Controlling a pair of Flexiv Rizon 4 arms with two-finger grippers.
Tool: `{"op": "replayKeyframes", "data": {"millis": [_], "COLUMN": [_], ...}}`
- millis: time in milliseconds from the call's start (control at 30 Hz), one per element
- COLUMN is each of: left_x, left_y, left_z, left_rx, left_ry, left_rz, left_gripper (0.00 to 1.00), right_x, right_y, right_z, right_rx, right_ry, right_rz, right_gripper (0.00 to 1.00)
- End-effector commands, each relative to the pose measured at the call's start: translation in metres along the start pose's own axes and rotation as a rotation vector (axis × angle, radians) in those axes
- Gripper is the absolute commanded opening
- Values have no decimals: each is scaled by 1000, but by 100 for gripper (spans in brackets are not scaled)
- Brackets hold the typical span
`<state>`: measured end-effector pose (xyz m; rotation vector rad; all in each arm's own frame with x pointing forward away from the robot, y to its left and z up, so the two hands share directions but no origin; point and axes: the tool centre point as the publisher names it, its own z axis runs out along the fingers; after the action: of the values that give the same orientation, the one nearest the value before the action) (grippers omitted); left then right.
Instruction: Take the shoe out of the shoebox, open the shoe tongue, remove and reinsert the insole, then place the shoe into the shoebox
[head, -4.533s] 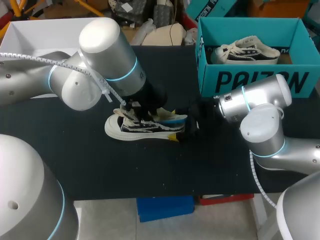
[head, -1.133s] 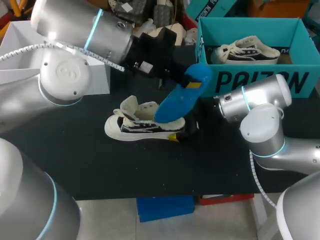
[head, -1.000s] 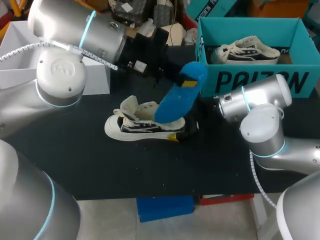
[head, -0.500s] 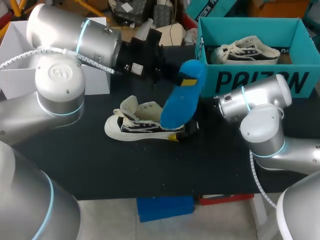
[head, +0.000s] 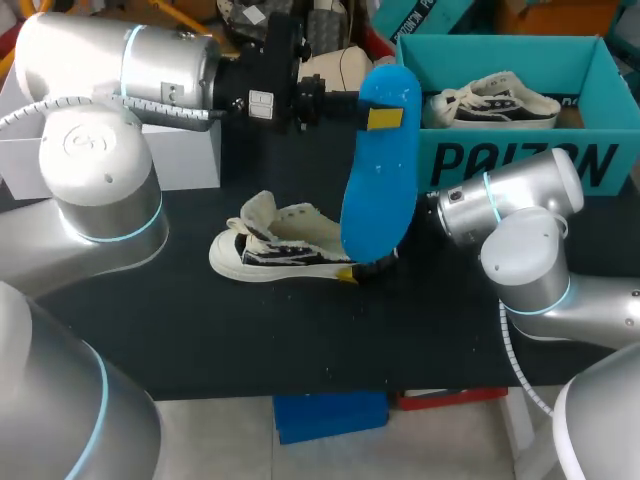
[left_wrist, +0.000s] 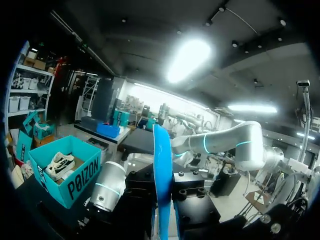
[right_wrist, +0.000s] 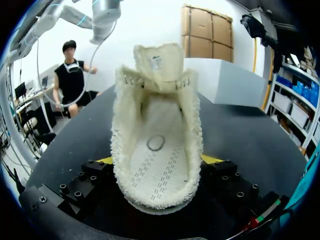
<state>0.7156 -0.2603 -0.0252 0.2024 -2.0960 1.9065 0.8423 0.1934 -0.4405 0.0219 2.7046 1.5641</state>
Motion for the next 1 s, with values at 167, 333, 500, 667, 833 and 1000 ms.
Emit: {"op": "replayKeyframes", "data": {"millis": [167,333,500,667,833,1000], "left_x": [37,59,78,99,110,111], "left_y": [-33,-57,-78,-93,-99,-99], "left_z": [-8,-11,-13,-12,-13,-13], "left_rx": [27,42,46,85,81,83], "left_ry": [-9,25,42,106,105,107], "left_rz": [-44,-61,-38,-82,-34,-38], "left_gripper": [0,0,0,0,0,0], "right_x": [1,1,1,1,1,1], "right_y": [-3,-3,-3,-3,-3,-3], "right_z": [2,2,2,2,2,2], "right_rx": [2,2,2,2,2,2], "right_ry": [-1,-1,-1,-1,-1,-1], "right_rz": [1,1,1,1,1,1], "right_gripper": [0,0,0,0,0,0]}}
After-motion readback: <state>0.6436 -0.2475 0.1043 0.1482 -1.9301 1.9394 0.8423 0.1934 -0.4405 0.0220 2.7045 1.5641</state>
